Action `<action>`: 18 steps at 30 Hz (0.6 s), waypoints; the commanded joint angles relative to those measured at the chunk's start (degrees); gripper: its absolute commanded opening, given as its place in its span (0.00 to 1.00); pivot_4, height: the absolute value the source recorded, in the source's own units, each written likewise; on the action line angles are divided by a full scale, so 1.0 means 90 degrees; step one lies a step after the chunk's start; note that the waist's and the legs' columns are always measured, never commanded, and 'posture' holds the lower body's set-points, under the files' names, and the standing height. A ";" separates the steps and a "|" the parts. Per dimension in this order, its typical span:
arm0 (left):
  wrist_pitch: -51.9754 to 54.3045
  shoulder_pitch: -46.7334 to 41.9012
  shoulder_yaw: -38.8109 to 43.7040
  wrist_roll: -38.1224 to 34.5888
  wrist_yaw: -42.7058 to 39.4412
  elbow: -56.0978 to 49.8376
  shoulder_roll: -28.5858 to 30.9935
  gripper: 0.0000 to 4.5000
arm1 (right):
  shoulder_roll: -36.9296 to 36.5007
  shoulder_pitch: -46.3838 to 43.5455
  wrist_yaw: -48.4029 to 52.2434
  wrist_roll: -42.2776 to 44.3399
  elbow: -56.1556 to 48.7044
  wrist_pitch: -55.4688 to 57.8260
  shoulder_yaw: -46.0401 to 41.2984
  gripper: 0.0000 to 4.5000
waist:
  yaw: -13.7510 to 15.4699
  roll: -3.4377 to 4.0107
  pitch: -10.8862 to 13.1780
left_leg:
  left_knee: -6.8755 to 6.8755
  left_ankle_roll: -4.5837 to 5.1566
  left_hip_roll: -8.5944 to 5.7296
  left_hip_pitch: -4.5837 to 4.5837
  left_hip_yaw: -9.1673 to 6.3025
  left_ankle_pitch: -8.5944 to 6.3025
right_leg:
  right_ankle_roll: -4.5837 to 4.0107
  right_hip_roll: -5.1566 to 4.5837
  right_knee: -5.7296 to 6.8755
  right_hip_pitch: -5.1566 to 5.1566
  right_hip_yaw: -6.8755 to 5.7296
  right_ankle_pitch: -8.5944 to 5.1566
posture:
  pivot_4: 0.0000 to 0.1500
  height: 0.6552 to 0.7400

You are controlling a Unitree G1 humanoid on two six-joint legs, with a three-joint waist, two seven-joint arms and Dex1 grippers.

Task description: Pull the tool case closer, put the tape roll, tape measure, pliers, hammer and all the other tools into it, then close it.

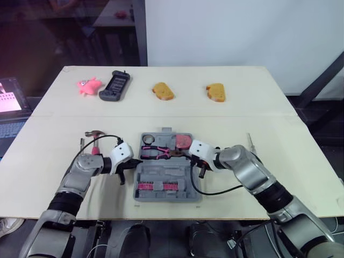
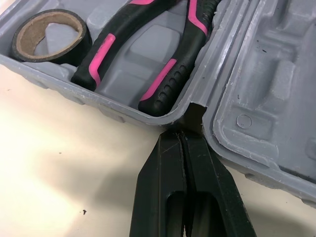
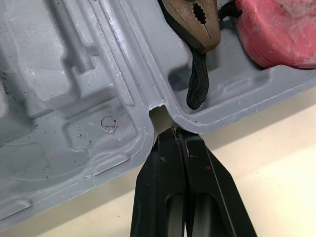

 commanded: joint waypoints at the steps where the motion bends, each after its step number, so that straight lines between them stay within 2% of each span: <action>1: 0.0034 0.0173 -0.0243 -0.0031 -0.0168 -0.0168 -0.0084 0.01 | 0.0079 0.0176 0.0193 0.0110 -0.0232 0.0208 0.0286 0.00 | -0.0004 0.0000 0.0000 | 0.0000 0.0000 0.0000 0.0000 0.0000 0.0000 | -0.0001 0.0000 0.0000 0.0000 0.0000 0.0000 | 1.00 1.00; 18: 0.0076 0.0471 -0.0271 -0.0068 -0.0162 -0.0333 0.0031 0.01 | 0.0086 0.0348 0.0127 0.0104 -0.0513 0.0460 0.0339 0.00 | -0.0025 -0.0001 0.0000 | -0.0004 0.0002 0.0001 0.0001 0.0000 -0.0001 | -0.0004 0.0000 -0.0002 -0.0002 0.0000 -0.0002 | 1.00 1.00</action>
